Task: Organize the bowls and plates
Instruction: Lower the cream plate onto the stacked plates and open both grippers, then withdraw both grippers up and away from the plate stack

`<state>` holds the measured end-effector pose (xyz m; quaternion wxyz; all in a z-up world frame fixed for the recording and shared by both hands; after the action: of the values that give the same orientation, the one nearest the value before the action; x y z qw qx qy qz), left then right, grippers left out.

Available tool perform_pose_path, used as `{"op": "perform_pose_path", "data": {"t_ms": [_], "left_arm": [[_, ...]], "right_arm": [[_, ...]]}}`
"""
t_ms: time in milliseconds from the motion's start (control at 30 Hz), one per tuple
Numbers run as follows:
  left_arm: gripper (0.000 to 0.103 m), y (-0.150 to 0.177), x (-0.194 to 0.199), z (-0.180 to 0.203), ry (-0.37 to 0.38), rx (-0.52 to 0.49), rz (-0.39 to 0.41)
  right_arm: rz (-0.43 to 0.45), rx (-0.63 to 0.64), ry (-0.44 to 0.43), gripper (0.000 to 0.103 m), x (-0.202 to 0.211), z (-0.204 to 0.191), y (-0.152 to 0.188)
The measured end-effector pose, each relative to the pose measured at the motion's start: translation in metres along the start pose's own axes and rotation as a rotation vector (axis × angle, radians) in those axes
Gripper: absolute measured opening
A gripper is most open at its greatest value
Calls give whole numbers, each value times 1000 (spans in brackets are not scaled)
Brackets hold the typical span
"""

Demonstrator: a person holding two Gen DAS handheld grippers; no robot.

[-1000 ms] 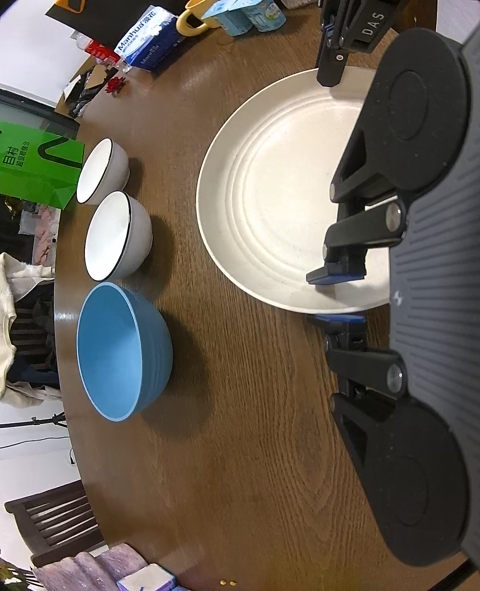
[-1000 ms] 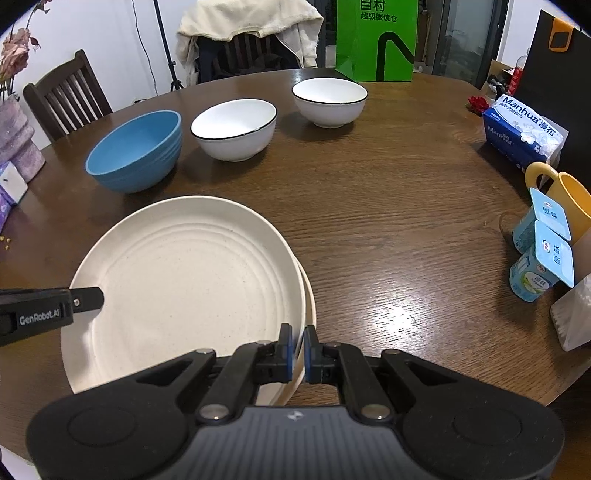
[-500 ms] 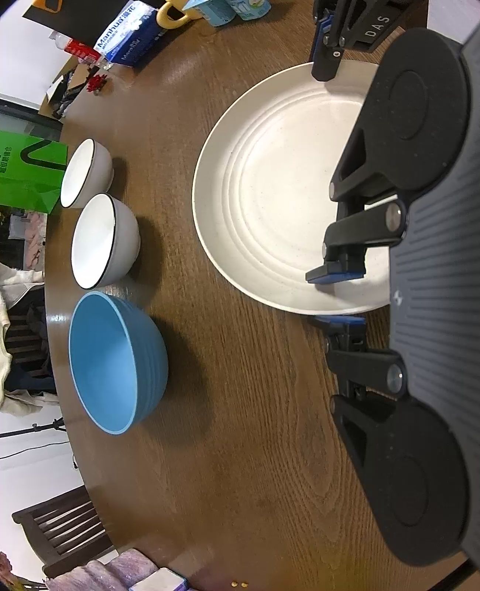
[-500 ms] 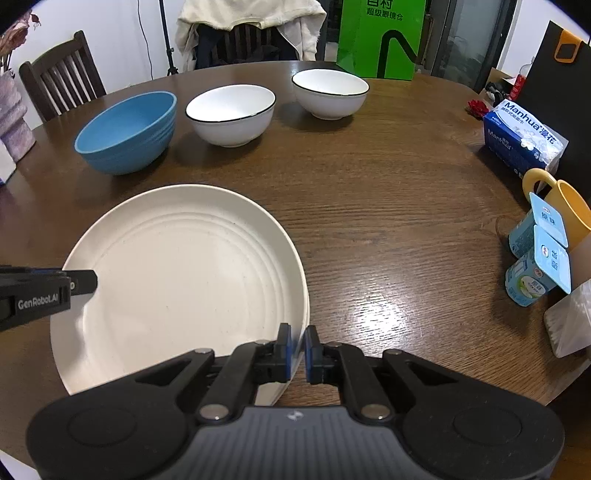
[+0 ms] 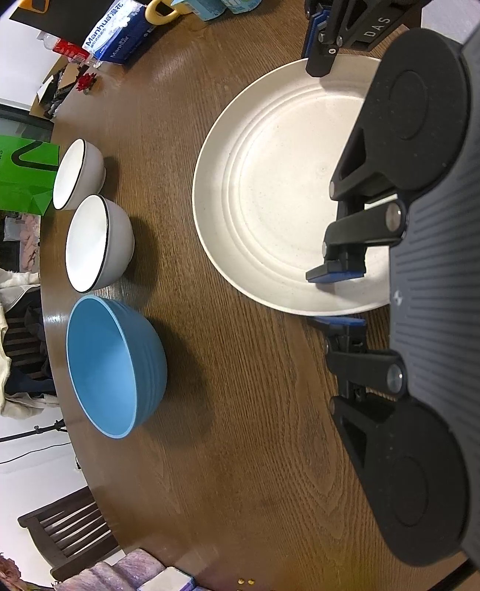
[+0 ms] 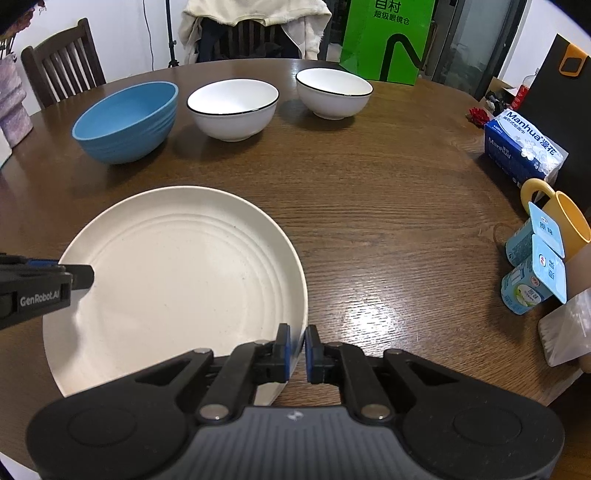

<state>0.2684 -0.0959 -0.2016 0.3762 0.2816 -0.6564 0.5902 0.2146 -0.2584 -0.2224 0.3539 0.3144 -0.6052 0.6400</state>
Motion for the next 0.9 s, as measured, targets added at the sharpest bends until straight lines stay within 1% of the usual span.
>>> {"op": "perform_pose_path", "data": {"t_ms": [67, 167, 267, 367, 433, 467, 533, 567, 600, 633, 667, 700, 733, 767, 800, 833, 867, 900], "left_arm": [[18, 1, 0, 1, -2, -4, 1], [23, 3, -2, 1, 3, -5, -9], [25, 5, -2, 0, 8, -2, -15], [33, 4, 1, -2, 25, 5, -5], [43, 2, 5, -2, 27, 2, 6], [45, 0, 7, -1, 26, -1, 12], [56, -2, 10, -1, 27, -2, 19], [59, -2, 11, -1, 27, -3, 21], [65, -3, 13, -2, 28, -2, 25], [68, -4, 15, -3, 31, 0, 29], [72, -5, 17, -4, 32, 3, 33], [73, -6, 19, -5, 36, 7, 38], [76, -7, 20, -7, 40, 13, 39], [78, -8, 21, -8, 43, 21, 40], [82, -9, 23, -10, 48, 30, 46], [86, -10, 25, -11, 54, 36, 51], [89, -10, 27, -12, 59, 43, 57], [96, -11, 29, -13, 58, 50, 62]], "right_arm": [[-1, 0, 0, 8, 0, 1, 0], [-3, -2, 2, 8, -2, 1, 0], [-5, -12, -5, 11, -2, 2, 0], [-9, -24, -23, 17, -2, 4, -1], [-9, -36, -36, 19, -2, 5, -1], [-9, -41, -40, 19, -1, 6, -1], [-9, -54, -49, 21, 1, 7, -2], [-6, -63, -60, 24, 2, 8, -2], [-4, -75, -72, 29, 3, 9, -3], [-3, -86, -82, 33, 5, 11, -3], [-3, -94, -90, 39, 6, 11, -4], [-1, -101, -101, 45, 7, 12, -4], [1, -107, -108, 48, 9, 13, -4], [3, -117, -114, 53, 10, 15, -4], [5, -128, -120, 59, 12, 16, -4], [6, -141, -130, 62, 13, 18, -4], [6, -152, -142, 69, 15, 19, -3], [5, -162, -150, 77, 16, 20, -3]]}}
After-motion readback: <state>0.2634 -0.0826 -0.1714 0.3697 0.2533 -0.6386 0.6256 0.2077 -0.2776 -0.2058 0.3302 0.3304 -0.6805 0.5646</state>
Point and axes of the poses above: each gripper's, at about its wrist camera, not at the fingertips, and x roughly against the way its jaws point, z to its right, y to its underside, the point moved 2 cm from there along -x, roughly the way its jaws point, and after that the axes turned 5 degrees about z, right-handed, at the moved point
